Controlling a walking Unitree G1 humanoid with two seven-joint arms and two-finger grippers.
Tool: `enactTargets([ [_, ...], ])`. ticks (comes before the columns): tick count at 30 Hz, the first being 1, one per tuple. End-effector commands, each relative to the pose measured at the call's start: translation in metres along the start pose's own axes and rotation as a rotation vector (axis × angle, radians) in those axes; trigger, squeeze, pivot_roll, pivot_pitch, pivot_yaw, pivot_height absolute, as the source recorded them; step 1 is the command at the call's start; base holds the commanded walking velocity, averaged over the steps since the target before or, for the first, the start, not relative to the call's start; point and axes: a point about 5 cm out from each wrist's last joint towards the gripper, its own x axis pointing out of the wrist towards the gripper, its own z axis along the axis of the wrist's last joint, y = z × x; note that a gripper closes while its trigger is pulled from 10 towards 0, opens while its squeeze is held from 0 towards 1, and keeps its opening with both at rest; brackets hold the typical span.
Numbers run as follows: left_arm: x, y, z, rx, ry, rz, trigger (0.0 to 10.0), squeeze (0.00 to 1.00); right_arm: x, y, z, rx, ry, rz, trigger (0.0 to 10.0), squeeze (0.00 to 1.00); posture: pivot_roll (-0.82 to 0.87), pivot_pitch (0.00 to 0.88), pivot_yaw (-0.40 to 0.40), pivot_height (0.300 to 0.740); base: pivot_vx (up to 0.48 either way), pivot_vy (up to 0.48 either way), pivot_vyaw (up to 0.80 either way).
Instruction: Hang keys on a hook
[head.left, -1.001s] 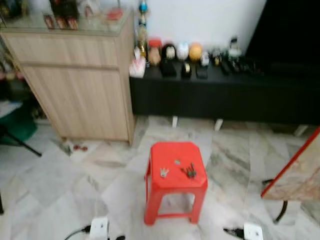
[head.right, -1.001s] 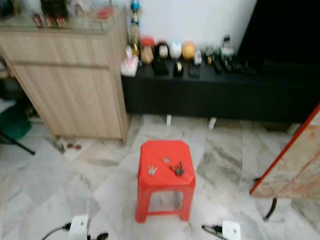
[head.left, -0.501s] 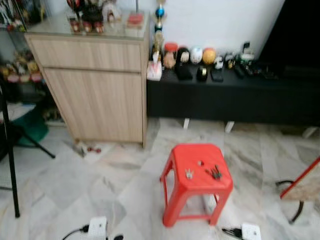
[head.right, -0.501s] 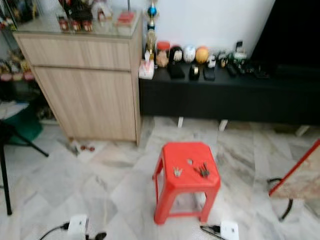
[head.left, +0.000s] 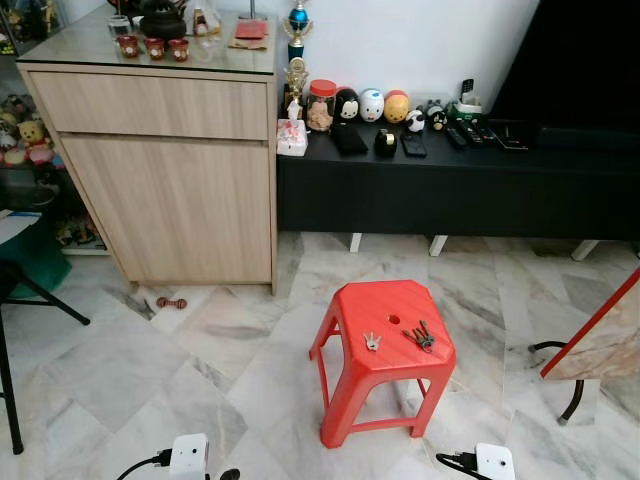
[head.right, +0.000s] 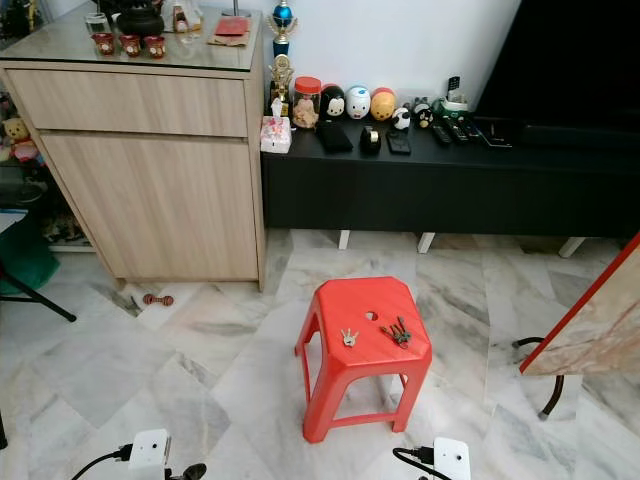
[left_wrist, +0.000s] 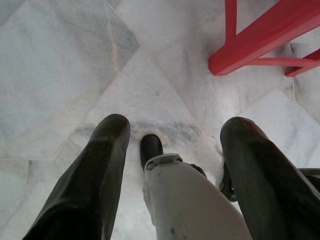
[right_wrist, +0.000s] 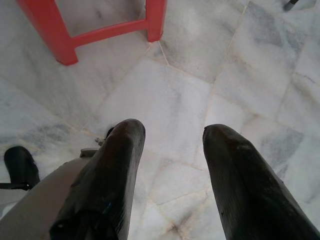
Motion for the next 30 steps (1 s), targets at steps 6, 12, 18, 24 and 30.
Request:
enactTargets([
  [6, 0.000, -0.002, -0.001, 0.007, 0.002, -0.006, 10.0, 0.00, 0.001, -0.003, 0.011, -0.007, -0.016, -0.011, 10.0, 0.00, 0.04, 0.000, -0.101, 0.740, 0.000, 0.110, 0.00],
  [12, 0.000, -0.003, 0.000, 0.008, -0.007, -0.011, 10.0, 0.00, 0.002, -0.005, 0.018, -0.005, -0.026, -0.014, 10.0, 0.00, 0.04, 0.000, -0.101, 0.740, 0.000, 0.000, 0.00],
  [18, 0.000, -0.004, 0.000, 0.003, -0.010, -0.014, 10.0, 0.00, 0.001, 0.000, 0.013, -0.006, -0.020, -0.009, 10.0, 0.00, 0.04, 0.000, -0.101, 0.740, 0.000, 0.000, 0.00],
  [24, 0.000, -0.004, 0.001, 0.000, -0.014, -0.020, 10.0, 0.00, 0.001, 0.009, 0.006, -0.016, -0.009, 0.003, 10.0, 0.00, 0.04, 0.000, -0.102, 0.740, 0.000, 0.000, 0.00],
  [30, 0.000, -0.004, 0.001, 0.003, -0.016, -0.022, 10.0, 0.00, 0.001, 0.008, 0.007, -0.029, -0.013, 0.007, 10.0, 0.00, 0.04, 0.000, -0.100, 0.740, 0.000, 0.000, 0.00],
])
